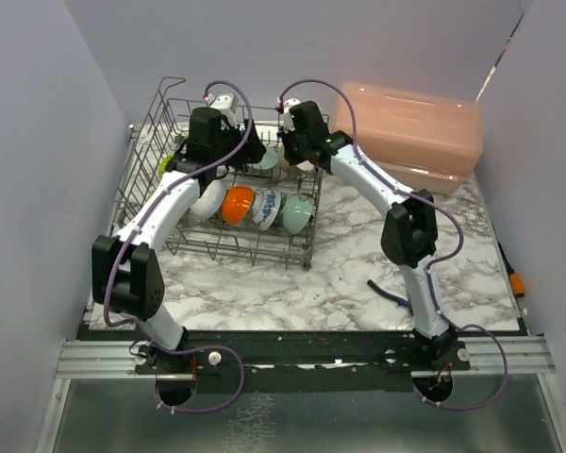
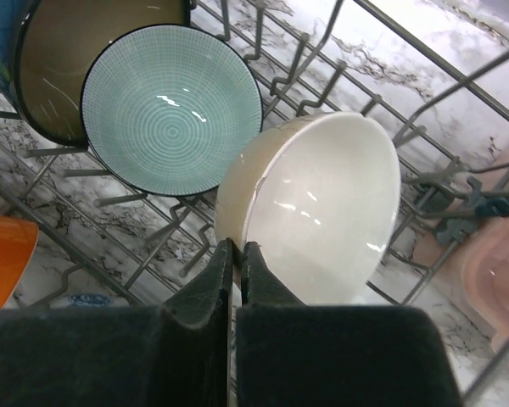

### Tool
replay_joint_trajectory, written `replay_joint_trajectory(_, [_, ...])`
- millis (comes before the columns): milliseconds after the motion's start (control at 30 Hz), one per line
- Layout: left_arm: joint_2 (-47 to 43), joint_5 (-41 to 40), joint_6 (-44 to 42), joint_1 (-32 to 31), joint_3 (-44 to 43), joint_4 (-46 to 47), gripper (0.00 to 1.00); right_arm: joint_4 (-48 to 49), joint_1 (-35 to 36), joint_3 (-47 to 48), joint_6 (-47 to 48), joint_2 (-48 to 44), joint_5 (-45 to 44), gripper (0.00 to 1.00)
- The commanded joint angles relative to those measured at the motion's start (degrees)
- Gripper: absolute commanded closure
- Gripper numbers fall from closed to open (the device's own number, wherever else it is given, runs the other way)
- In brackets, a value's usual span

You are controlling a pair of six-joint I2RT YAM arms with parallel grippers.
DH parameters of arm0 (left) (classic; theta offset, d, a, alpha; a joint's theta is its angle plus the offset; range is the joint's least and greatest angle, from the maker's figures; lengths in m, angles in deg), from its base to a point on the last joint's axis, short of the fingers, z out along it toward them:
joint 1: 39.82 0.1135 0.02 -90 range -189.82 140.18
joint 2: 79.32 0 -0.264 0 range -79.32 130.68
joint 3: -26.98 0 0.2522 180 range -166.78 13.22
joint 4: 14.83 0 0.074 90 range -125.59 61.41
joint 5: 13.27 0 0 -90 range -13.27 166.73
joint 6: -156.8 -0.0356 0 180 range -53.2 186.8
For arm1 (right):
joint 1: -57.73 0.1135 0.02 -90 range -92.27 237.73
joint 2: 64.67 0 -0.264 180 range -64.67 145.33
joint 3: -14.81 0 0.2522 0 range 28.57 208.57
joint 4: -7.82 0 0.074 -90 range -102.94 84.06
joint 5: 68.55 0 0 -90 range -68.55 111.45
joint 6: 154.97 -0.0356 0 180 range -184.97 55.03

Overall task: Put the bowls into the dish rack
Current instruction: Adjust the bowl in the dish rack.

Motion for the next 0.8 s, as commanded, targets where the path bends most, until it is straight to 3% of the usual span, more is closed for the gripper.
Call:
replay_joint_trajectory(0, [4.89, -2.66, 3.82, -3.47, -4.91, 0.70, 0.20, 1.10, -4.28, -4.33, -1.86, -5.54, -3.45, 1.00])
replay_joint_trajectory(200, [11.39, -2.84, 11.34, -4.24, -9.07, 2.48, 0.20, 3.47, -6.41, -9.42, -3.93, -9.06, -0.59, 1.00])
replay_joint_trajectory(667, [25.48, -1.64, 18.37, -8.89, -19.79, 2.59, 0.18, 5.52, -9.66, -15.79, -6.44, -10.81, 5.02, 1.00])
replay_joint_trajectory(767, [27.85, -1.52, 21.67, -9.30, -21.28, 2.61, 0.12, 7.41, -10.15, -17.92, -7.18, -11.95, 8.12, 1.00])
